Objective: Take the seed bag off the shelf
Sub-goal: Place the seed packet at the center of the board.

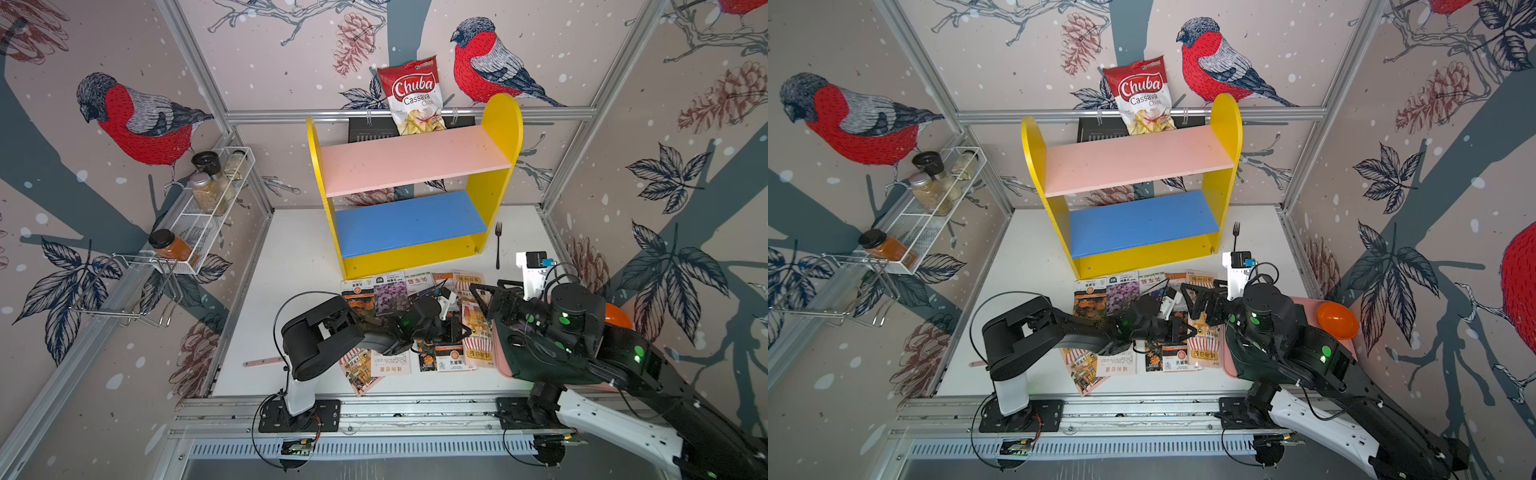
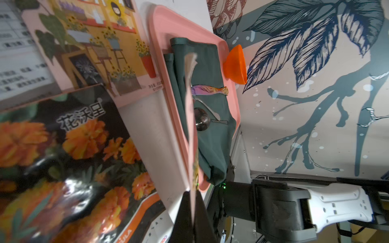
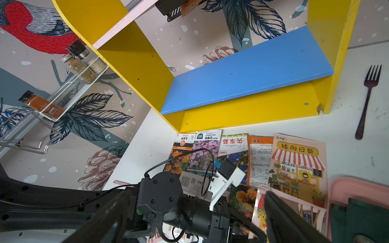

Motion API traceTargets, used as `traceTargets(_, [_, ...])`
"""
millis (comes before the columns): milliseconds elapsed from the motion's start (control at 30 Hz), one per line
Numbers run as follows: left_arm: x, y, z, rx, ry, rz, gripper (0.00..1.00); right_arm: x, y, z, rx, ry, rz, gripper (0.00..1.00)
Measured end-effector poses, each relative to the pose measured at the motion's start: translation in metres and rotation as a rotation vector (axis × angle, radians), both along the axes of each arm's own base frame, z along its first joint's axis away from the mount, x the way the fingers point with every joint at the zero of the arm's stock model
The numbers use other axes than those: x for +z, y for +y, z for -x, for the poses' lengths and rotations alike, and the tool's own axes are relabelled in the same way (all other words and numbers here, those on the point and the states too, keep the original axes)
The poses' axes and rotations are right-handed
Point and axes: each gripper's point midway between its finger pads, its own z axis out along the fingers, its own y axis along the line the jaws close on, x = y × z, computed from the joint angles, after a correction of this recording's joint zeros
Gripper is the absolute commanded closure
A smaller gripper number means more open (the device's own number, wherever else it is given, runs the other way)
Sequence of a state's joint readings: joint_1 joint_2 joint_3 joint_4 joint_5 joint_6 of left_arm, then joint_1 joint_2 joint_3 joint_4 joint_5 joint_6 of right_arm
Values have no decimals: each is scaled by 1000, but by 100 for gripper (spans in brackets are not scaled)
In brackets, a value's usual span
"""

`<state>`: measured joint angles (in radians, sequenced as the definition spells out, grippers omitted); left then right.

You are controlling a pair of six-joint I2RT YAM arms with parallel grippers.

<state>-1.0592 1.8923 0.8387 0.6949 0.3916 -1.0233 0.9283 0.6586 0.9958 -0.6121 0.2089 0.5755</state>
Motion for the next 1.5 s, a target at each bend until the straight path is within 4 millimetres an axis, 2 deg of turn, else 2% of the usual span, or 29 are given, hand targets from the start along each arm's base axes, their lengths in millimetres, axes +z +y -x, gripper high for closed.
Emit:
traceTargets(433, [-27,-4,-1,-1,61,-118,100,1,-3,2,-3,-4,-3,0])
traceTargets(533, [-27,-5,-5,12,58,-143,88,-1,-3,2,-4,0,2,0])
traceTargets(700, [-28,-9,-8,12,59,-192,74,-2,-4,2,-4,4,8,0])
traceTargets(933, [-24,-14,-13,22,46,-293,46,-3,-5,1,-8,6,13,0])
traceTargets(1033, [-26,-11,-13,23,41,-342,30,-3,-5,1,-10,6,14,0])
traceTargets(1133, [-26,-7,-15,28,32,-391,7,-2,-6,2,-11,5,13,0])
traceTargets(1167, [-26,-6,-15,23,29,-402,3,-1,-6,2,-11,4,12,0])
traceTargets(1300, [-20,0,-15,21,12,-443,3,4,-9,2,-22,-4,8,0])
traceTargets(1500, [4,10,-16,21,-48,-471,3,10,-16,4,-35,-19,-5,0])
